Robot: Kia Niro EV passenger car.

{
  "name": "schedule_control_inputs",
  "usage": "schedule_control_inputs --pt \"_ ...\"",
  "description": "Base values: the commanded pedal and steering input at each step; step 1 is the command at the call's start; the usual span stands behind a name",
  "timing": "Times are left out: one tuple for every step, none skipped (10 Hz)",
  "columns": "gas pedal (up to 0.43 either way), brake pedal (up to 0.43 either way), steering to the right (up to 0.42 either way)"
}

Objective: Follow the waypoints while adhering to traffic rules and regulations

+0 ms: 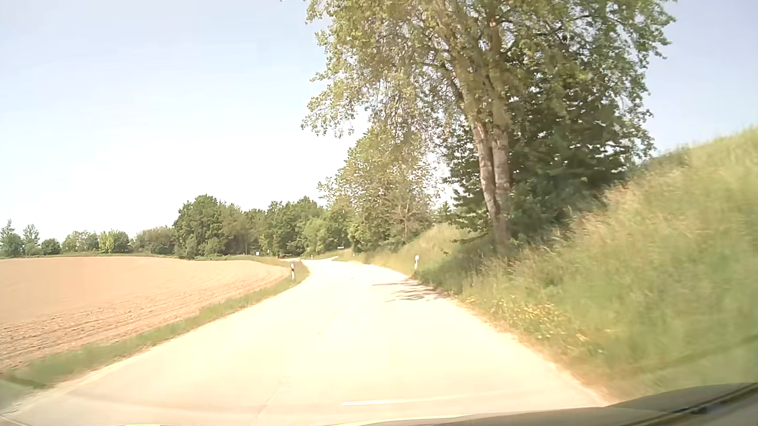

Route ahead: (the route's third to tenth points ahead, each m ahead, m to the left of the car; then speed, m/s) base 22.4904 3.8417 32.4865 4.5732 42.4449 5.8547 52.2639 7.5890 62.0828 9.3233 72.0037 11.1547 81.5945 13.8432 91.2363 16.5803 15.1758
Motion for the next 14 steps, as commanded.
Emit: schedule_control_inputs --pt "0.189 0.0 -0.023" --pt "0.189 0.0 -0.022" --pt "0.189 0.0 -0.022" --pt "0.189 0.0 -0.021" --pt "0.189 0.0 -0.019" --pt "0.189 0.0 -0.018" --pt "0.189 0.0 -0.018" --pt "0.189 0.0 -0.018" --pt "0.189 0.0 -0.018" --pt "0.189 0.0 -0.018" --pt "0.189 0.0 -0.017" --pt "0.189 0.0 -0.017" --pt "0.189 0.0 -0.017" --pt "0.189 0.0 -0.017"
